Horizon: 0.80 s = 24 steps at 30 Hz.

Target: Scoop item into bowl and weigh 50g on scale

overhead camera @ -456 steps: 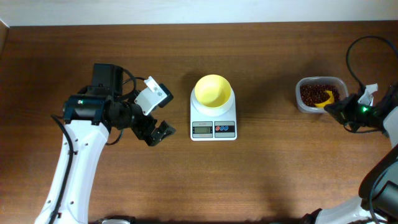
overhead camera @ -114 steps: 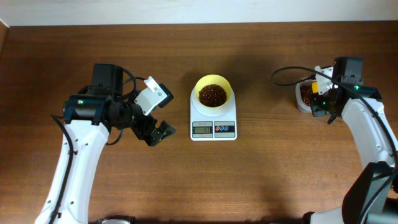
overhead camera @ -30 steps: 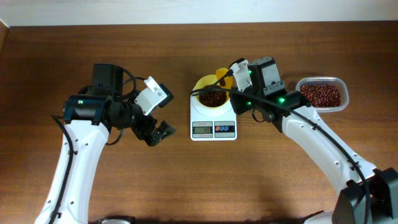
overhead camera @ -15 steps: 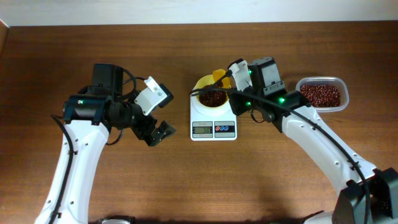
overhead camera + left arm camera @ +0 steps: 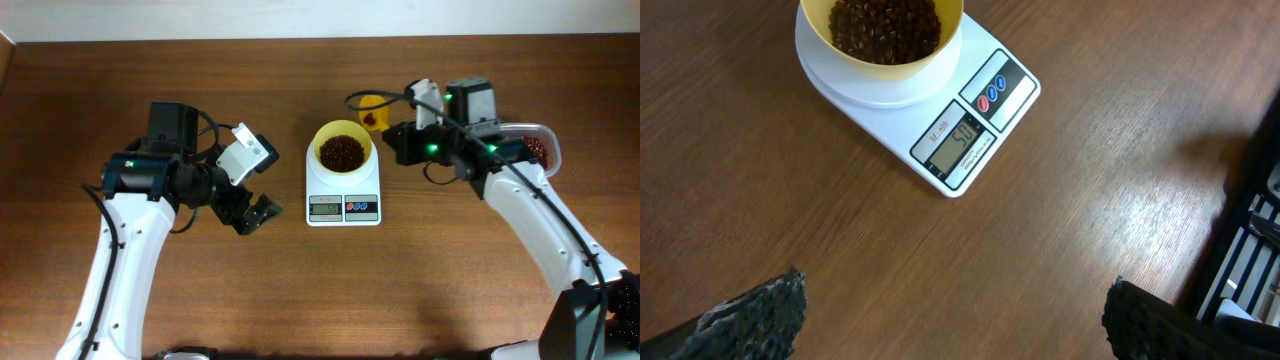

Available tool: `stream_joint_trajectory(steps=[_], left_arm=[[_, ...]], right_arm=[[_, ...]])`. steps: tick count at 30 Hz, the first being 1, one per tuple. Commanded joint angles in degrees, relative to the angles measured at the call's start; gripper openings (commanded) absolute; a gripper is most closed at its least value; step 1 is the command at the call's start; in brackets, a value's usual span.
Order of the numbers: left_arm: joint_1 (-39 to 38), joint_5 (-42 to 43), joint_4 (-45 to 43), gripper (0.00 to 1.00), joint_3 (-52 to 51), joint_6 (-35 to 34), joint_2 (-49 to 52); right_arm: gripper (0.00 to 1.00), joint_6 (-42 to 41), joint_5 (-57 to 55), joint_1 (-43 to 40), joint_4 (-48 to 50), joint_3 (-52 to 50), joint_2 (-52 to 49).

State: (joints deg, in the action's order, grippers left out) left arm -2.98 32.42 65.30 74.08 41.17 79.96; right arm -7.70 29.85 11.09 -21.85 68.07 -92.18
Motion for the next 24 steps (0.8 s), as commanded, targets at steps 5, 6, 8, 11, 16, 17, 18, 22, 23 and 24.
stream_joint_trajectory(steps=[5,6,8,11,16,17,18,22,23,24], left_arm=[[0.04,0.81,-0.07,0.99,0.07,1.14,0.07],[0.04,0.81,-0.07,0.99,0.07,1.14,0.07],[0.04,0.81,-0.07,0.99,0.07,1.14,0.07],[0.04,0.81,-0.07,0.99,0.07,1.14,0.07],[0.04,0.81,-0.07,0.99,0.07,1.14,0.07],[0.04,0.81,-0.07,0.99,0.07,1.14,0.07],[0.04,0.81,-0.07,0.99,0.07,1.14,0.07],[0.04,0.81,-0.07,0.99,0.07,1.14,0.07],[0.04,0.81,-0.07,0.99,0.07,1.14,0.07],[0.04,0.81,-0.07,0.99,0.07,1.14,0.07]], right_arm=[[0.04,-0.31,8.17,-14.32,0.20,0.42,1.09],[0.04,-0.28,8.37,-16.24,0.17,0.42,1.09],[0.04,0.44,8.52,-20.72,-0.20,0.42,1.09],[0.04,1.49,8.50,-26.84,-1.11,0.42,1.09],[0.04,4.50,6.99,-33.64,-6.82,0.42,1.09],[0.04,6.54,6.97,-34.75,-8.83,0.42,1.09],[0.04,8.83,6.08,-35.04,-9.77,0.42,1.09],[0.04,12.00,-12.79,-35.12,-13.29,0.42,2.91],[0.04,12.00,-17.77,-35.12,-13.35,0.42,4.11],[0.04,12.00,-21.66,-35.10,-13.35,0.42,5.60]])
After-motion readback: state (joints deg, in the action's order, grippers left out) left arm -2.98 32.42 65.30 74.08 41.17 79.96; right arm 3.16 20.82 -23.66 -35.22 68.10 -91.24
